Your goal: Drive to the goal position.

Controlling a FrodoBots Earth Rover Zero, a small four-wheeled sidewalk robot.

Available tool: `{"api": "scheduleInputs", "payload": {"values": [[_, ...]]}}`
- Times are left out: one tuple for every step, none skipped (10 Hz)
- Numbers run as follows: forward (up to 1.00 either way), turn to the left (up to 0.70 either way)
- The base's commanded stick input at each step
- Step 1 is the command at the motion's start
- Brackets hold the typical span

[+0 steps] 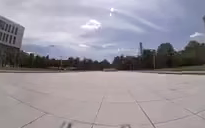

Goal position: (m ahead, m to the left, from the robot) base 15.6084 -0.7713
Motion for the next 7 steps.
{"api": "scheduleInputs", "payload": {"values": [[0.70, 0.00], [0.70, 0.00], [0.70, -0.06], [0.70, -0.22], [0.70, -0.25], [0.70, 0.00], [0.70, 0.00]]}}
